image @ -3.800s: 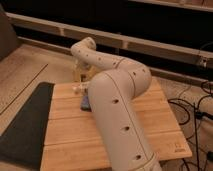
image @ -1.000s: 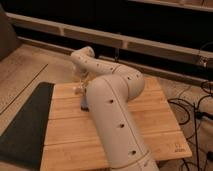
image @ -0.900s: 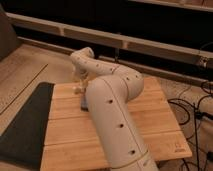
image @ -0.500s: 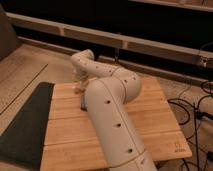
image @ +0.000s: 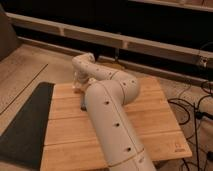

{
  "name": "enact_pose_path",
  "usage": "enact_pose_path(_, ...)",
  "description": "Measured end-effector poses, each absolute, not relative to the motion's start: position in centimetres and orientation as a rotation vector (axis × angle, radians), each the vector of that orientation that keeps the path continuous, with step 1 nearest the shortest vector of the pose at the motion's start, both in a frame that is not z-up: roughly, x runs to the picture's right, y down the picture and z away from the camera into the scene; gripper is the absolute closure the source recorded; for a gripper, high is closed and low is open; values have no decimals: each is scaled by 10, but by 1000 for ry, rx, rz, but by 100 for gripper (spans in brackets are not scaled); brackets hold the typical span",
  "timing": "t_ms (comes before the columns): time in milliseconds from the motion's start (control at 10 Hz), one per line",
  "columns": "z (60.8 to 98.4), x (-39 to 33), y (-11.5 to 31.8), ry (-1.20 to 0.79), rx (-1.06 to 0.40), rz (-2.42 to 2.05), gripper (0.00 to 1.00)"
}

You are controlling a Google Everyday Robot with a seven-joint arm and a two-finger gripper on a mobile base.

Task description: Place the bottle in the ceramic bowl

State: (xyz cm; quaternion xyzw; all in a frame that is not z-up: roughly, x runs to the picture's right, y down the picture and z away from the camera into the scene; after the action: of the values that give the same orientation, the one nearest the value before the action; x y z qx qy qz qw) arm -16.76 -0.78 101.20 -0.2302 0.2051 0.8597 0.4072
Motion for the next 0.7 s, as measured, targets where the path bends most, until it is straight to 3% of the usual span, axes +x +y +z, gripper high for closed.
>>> enact_pose_path(400, 1018, -167, -6, 510, -608, 2165, 97)
enact_pose_path(700, 1013, -171, -20, 463, -599, 2151, 100)
